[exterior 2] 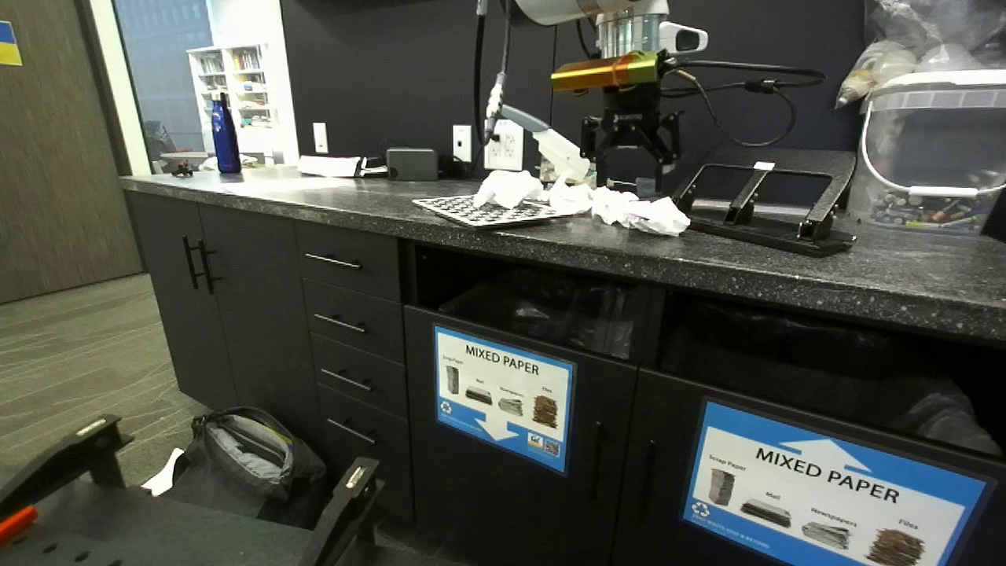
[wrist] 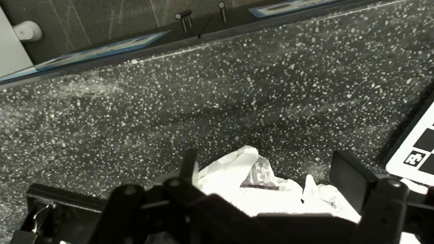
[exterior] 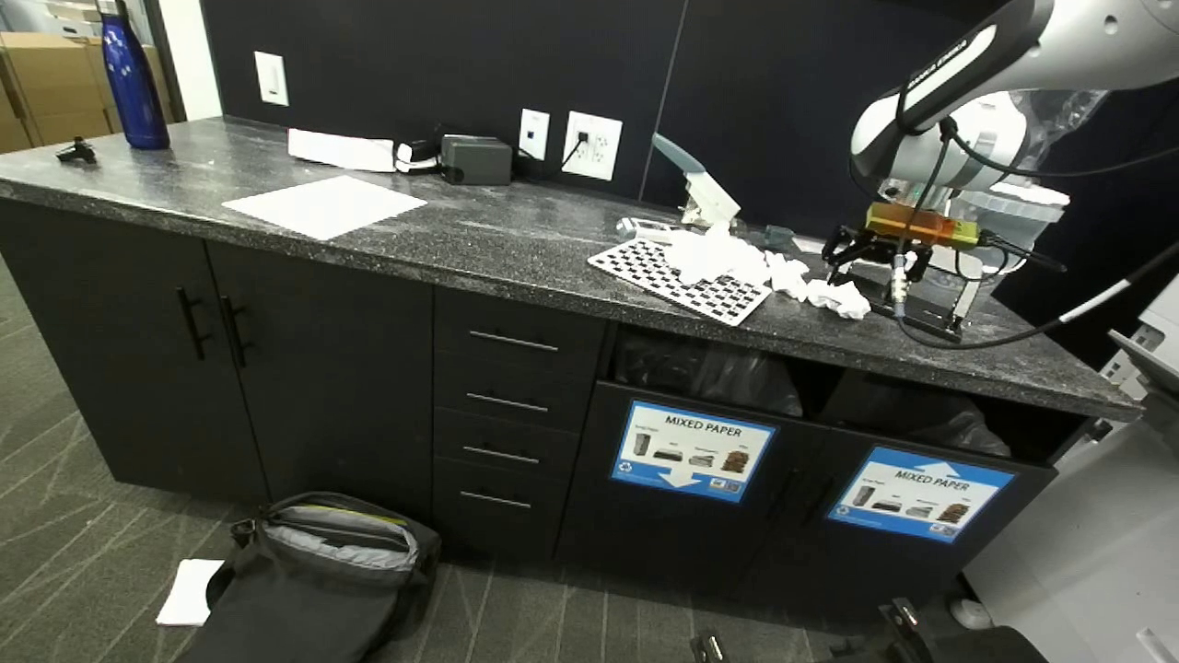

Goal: Pick up all the papers from the counter and throw them in the bin

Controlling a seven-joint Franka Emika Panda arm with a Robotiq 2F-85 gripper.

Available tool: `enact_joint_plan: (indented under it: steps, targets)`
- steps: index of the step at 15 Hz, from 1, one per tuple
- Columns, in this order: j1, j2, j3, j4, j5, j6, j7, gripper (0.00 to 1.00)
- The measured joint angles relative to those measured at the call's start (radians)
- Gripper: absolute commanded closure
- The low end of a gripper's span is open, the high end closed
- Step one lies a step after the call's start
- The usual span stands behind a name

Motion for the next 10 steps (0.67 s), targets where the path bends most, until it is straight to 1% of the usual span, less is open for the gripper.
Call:
enact_joint_plan:
  steps: [5,10]
  targets:
    - [-0.049,0.073,0.02,0.123,0.001,-0.083,-0.074,0.0]
    - [-0.076,0.165,0.047,0.233,0.004,-0.105,-0.126,0.0]
